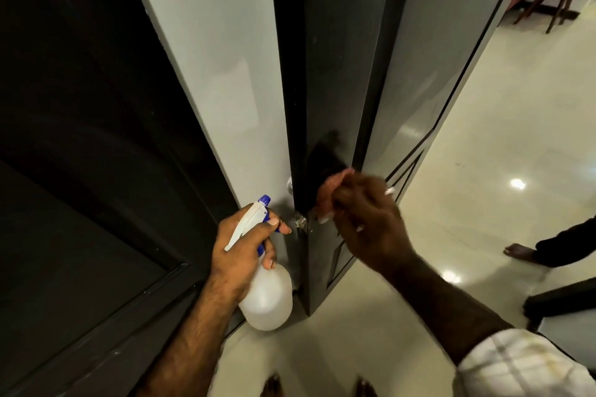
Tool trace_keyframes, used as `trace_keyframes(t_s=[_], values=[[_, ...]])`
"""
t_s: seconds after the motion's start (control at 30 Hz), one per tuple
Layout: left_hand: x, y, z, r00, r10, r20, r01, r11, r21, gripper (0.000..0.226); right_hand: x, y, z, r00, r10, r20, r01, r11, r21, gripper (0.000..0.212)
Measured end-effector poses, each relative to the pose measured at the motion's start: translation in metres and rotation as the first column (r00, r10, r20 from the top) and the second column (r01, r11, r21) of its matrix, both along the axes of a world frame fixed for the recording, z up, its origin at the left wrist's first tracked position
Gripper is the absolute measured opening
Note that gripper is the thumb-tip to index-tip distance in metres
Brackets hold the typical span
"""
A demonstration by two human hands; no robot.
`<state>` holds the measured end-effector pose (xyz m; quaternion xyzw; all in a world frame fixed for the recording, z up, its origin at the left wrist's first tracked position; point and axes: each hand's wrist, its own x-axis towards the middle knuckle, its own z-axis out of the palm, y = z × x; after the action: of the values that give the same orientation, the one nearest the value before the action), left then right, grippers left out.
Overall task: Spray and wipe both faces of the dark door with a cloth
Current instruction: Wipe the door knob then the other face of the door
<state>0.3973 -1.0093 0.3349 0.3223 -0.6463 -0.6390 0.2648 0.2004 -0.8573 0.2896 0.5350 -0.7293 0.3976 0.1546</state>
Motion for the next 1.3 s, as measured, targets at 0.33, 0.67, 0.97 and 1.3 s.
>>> trace_keyframes(t_s=[0.33, 0.67, 0.97, 1.3], values=[[-0.006, 0.001, -0.003, 0.999, -0.029, 0.027, 0.029, 1.000, 0.000, 0.012, 0.003, -0.011, -0.041, 0.995, -0.069, -0.068, 0.072, 0.997, 0.038, 0.046], [-0.015, 0.004, -0.005, 0.998, -0.059, 0.025, 0.059, 0.998, 0.013, 0.011, 0.002, -0.013, 0.011, -0.377, 0.080, 0.923, 0.187, 0.982, -0.008, 0.032], [-0.011, -0.009, -0.007, 1.000, -0.015, 0.019, 0.014, 1.000, 0.024, 0.012, 0.014, -0.003, -0.027, 0.999, 0.013, 0.035, -0.016, 0.996, 0.085, 0.034], [-0.018, 0.000, 0.001, 0.999, -0.038, -0.017, 0.038, 0.999, 0.015, 0.011, 0.029, -0.026, -0.024, 0.732, -0.063, 0.679, 0.212, 0.967, -0.139, 0.031]])
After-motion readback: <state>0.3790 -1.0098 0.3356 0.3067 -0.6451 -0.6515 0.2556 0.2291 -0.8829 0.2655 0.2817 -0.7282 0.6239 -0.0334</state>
